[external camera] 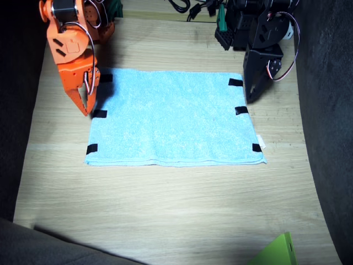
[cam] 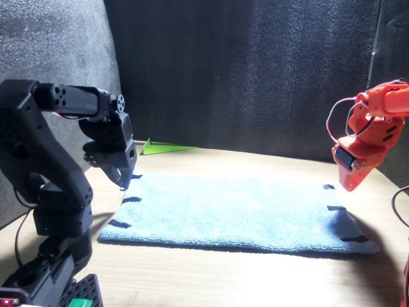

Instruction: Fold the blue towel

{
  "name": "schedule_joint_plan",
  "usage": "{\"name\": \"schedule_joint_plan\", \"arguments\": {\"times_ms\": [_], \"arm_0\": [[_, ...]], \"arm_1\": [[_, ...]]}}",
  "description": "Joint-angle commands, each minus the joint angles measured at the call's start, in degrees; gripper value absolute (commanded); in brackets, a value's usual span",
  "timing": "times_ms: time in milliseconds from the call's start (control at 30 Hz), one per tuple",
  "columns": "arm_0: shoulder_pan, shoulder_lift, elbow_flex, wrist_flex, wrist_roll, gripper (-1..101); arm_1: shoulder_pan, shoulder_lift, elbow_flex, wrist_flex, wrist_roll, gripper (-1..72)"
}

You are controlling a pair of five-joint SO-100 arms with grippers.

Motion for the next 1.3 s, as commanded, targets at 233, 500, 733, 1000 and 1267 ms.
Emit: {"name": "schedule_joint_plan", "arguments": {"times_ms": [233, 500, 733, 1000, 1267], "arm_0": [[-0.3, -2.9, -1.5, 5.4, -1.3, 0], [2.4, -7.4, -6.2, 10.6, 1.1, 10], [1.8, -10.5, -7.0, 11.1, 1.7, 11], [1.1, -10.4, -6.9, 11.2, 1.7, 17], [-0.4, -11.0, -9.6, 12.9, 1.6, 17]], "arm_1": [[1.1, 5.9, 3.6, -0.3, 0.8, 5.3], [1.7, 3.3, 2.4, 1.3, -0.2, 7.3], [-0.1, 1.1, 1.9, 2.1, -1.5, 8.2], [0.3, 0.8, 1.9, 3.6, -2.4, 13.7], [1.3, 0.4, 2.4, 4.3, -3.3, 17.9]]}}
